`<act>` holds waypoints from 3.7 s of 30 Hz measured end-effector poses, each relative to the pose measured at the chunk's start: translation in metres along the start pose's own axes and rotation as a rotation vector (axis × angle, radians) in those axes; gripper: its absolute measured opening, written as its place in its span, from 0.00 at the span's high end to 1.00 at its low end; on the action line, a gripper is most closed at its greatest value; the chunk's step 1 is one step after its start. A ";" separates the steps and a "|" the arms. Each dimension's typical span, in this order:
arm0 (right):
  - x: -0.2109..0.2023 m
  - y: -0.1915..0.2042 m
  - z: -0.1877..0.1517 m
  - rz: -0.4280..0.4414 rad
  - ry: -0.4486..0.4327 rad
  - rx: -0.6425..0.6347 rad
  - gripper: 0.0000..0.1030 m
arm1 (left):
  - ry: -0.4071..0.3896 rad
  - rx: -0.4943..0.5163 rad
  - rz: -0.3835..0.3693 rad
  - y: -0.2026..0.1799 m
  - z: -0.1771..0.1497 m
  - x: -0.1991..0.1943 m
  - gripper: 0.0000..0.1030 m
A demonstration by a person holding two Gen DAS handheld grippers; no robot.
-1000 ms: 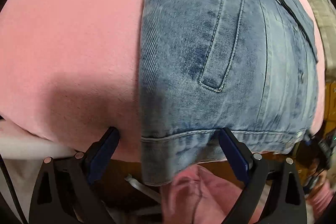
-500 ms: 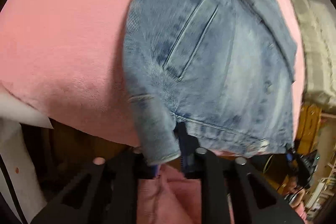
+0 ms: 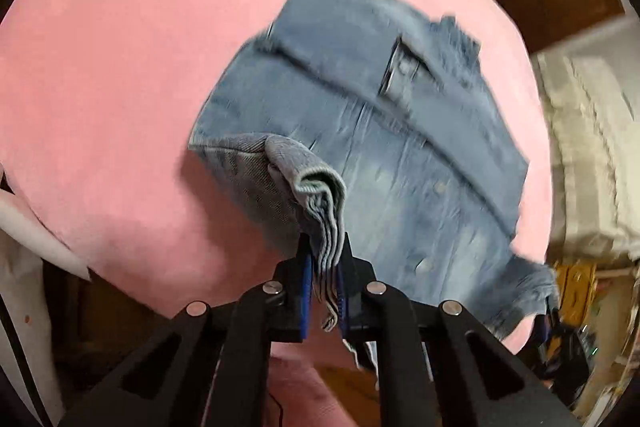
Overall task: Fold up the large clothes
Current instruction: 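Lift the hem with both tools, fold it over toward the collar, release, then press the folded jacket flat with both closed tools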
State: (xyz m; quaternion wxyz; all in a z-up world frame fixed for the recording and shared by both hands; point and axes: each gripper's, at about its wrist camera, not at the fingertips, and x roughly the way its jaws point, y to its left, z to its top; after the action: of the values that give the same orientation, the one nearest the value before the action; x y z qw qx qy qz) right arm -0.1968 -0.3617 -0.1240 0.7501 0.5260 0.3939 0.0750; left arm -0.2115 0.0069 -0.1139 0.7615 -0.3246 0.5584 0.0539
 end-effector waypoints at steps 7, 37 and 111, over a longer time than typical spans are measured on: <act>0.011 0.046 0.044 0.157 -0.101 0.004 0.92 | -0.113 -0.008 -0.034 -0.037 0.054 -0.037 0.94; 0.160 0.090 0.249 0.110 -0.108 0.025 0.93 | -0.321 -0.078 0.135 -0.159 0.287 0.044 0.95; 0.272 0.067 0.028 -0.217 0.440 -0.526 1.00 | 0.240 0.428 -0.085 -0.162 0.105 0.209 0.84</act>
State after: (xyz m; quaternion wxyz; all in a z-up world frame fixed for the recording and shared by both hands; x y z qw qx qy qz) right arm 0.0273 -0.2098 -0.2025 0.7604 0.2414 0.5669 0.2051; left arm 0.0239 -0.1204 -0.2108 0.7426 -0.1831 0.6296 -0.1366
